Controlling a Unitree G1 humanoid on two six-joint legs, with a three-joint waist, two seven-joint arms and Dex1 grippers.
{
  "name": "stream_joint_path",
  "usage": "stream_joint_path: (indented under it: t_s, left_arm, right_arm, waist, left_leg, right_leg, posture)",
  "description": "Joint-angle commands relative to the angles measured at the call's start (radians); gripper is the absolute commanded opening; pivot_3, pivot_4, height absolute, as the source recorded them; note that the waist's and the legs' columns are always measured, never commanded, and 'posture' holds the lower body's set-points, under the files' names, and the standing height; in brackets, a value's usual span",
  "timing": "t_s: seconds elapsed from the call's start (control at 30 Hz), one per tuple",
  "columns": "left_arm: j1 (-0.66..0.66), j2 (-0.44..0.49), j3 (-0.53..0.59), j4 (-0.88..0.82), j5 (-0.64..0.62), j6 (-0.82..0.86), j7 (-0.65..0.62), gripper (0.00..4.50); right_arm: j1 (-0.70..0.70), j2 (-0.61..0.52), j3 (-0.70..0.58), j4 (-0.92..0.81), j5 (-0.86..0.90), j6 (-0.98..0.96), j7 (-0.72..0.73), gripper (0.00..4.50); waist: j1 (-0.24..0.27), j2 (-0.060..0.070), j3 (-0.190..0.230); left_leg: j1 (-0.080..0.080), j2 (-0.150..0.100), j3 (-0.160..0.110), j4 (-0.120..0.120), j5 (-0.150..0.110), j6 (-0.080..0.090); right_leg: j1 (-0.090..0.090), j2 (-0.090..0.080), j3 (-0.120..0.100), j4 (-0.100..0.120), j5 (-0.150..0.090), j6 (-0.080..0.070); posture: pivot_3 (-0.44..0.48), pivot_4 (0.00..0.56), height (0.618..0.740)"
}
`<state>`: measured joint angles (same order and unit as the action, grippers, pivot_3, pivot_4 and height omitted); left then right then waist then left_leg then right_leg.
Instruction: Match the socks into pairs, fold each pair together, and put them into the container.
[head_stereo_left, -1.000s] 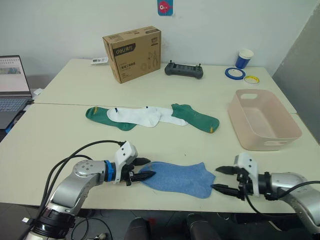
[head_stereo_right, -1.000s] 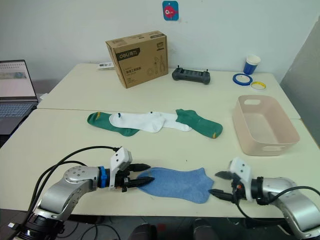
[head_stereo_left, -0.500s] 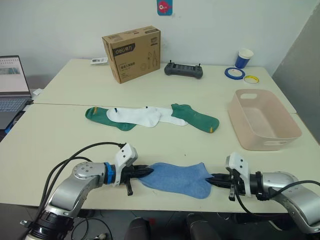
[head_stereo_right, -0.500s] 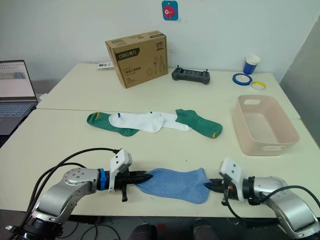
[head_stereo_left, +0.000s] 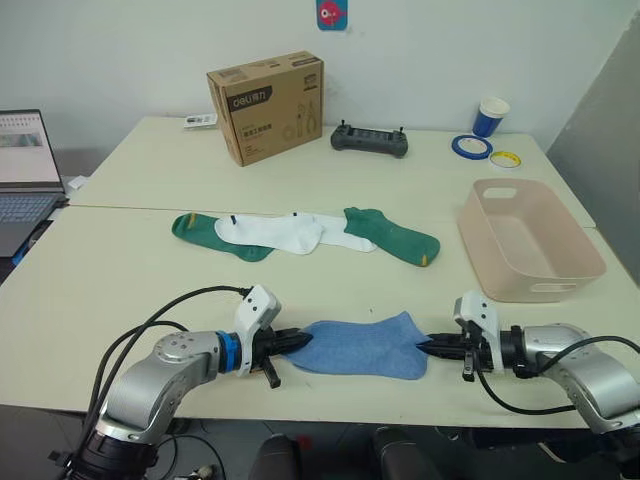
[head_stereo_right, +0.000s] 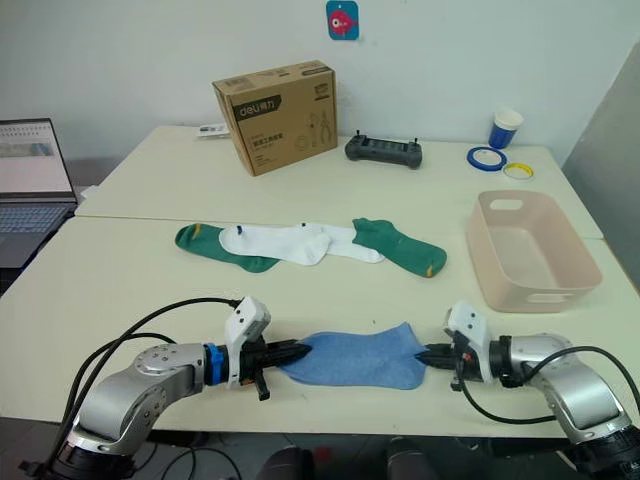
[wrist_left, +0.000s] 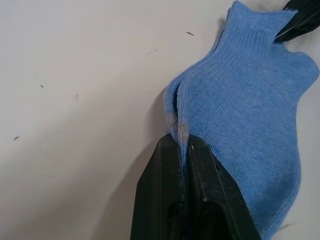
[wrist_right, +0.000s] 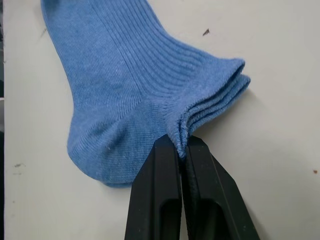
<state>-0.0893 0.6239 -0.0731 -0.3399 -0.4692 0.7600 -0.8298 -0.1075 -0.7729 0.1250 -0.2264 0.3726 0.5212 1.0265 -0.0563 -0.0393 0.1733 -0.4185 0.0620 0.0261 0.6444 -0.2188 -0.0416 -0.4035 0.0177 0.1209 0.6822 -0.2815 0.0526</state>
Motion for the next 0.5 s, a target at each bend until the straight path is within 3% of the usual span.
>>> stream_joint_path:
  t_s: [0.03,0.1,0.17,0.37,0.4,0.5]
  left_arm:
    - [0.015,0.003,0.006,-0.046,-0.016,0.013,0.015,0.0]
    - [0.022,-0.001,0.009,-0.051,-0.01,-0.006,0.022,0.0]
    - [0.027,-0.009,0.019,-0.049,-0.003,-0.027,0.036,0.48]
    - [0.036,0.005,0.097,-0.04,-0.056,-0.066,0.01,2.27]
    - [0.033,0.012,0.112,-0.039,-0.067,-0.083,-0.009,2.29]
    - [0.008,0.055,0.128,-0.037,-0.064,-0.158,-0.093,2.29]
  right_arm:
    - [-0.027,0.006,0.0,0.014,-0.015,-0.027,0.006,0.01]
    - [-0.036,0.012,-0.005,0.035,-0.012,-0.026,0.004,0.26]
    - [-0.042,0.009,-0.015,0.053,-0.005,-0.025,0.009,0.78]
    - [-0.032,0.0,-0.092,0.049,0.059,0.05,-0.014,2.88]
    - [-0.031,-0.001,-0.107,0.043,0.079,0.079,-0.015,3.18]
    - [-0.027,-0.01,-0.124,0.033,0.101,0.13,-0.01,3.18]
  waist:
    - [0.0,0.0,0.0]
    - [0.0,0.0,0.0]
    - [0.0,0.0,0.0]
    - [0.0,0.0,0.0]
    - [0.0,0.0,0.0]
    - [0.0,0.0,0.0]
  left_leg:
    - [0.0,0.0,0.0,0.0,0.0,0.0]
    - [0.0,0.0,0.0,0.0,0.0,0.0]
    - [0.0,0.0,0.0,0.001,0.0,0.0]
    - [0.0,0.0,0.0,0.001,0.0,0.0]
    - [0.0,0.0,0.0,0.001,0.0,0.0]
    - [0.0,0.0,0.0,0.001,0.0,0.0]
  right_leg:
    - [0.0,0.0,0.0,0.0,0.0,0.0]
    - [0.0,0.0,0.0,0.0,0.0,0.0]
    - [0.001,0.0,0.0,0.0,0.0,0.0]
    - [0.001,0.0,0.0,0.0,0.0,0.0]
    - [0.0,0.0,0.0,0.0,0.0,0.0]
    - [0.0,0.0,0.0,0.0,0.0,0.0]
  posture:
    - [0.0,0.15,0.74]
    - [0.0,0.15,0.74]
    - [0.0,0.15,0.74]
    - [0.0,0.15,0.74]
    - [0.0,0.15,0.74]
    - [0.0,0.15,0.74]
